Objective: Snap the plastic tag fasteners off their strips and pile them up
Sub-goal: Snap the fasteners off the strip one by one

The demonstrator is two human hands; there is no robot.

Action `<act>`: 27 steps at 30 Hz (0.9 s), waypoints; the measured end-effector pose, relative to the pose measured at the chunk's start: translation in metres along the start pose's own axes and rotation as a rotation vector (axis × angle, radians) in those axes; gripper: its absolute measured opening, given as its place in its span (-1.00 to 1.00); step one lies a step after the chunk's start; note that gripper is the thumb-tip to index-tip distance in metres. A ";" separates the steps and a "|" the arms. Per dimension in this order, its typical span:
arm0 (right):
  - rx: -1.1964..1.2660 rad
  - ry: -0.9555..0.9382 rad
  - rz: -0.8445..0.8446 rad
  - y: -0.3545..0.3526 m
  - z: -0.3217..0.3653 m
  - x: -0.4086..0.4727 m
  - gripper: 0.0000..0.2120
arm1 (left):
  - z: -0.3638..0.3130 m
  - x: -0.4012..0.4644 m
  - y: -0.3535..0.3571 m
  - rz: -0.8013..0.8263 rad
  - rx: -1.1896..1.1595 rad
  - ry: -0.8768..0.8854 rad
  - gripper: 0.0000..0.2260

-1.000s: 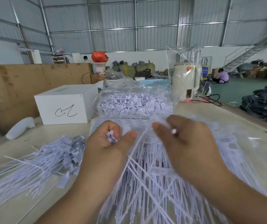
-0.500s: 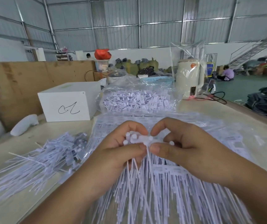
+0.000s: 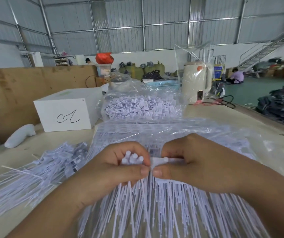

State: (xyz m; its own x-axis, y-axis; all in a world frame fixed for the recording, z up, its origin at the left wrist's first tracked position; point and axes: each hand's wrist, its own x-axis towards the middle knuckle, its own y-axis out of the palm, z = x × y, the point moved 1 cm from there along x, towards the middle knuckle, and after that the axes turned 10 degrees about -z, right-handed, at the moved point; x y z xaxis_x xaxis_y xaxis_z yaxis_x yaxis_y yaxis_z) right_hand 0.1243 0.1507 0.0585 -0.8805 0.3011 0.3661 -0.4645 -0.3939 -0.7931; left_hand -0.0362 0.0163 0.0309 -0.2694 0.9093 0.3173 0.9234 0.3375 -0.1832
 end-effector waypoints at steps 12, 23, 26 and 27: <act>0.047 0.030 -0.055 0.006 -0.003 0.001 -0.55 | -0.008 -0.003 -0.006 0.113 0.034 -0.090 -0.92; 0.163 0.060 -0.556 0.024 0.010 0.007 -0.53 | -0.011 0.001 0.018 -0.382 0.023 0.150 -0.74; 0.301 0.097 -0.713 0.018 0.009 0.009 -0.53 | -0.010 -0.003 0.021 -0.440 0.022 0.162 -0.74; 0.345 0.066 -0.676 0.016 0.009 0.008 -0.53 | -0.010 -0.004 0.022 -0.415 -0.003 0.157 -0.77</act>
State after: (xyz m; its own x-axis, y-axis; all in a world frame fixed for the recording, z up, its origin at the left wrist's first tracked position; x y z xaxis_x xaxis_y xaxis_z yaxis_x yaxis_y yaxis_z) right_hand 0.1089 0.1388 0.0530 -0.3911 0.6206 0.6797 -0.9136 -0.3509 -0.2054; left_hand -0.0123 0.0175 0.0350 -0.5730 0.6485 0.5012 0.7464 0.6654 -0.0076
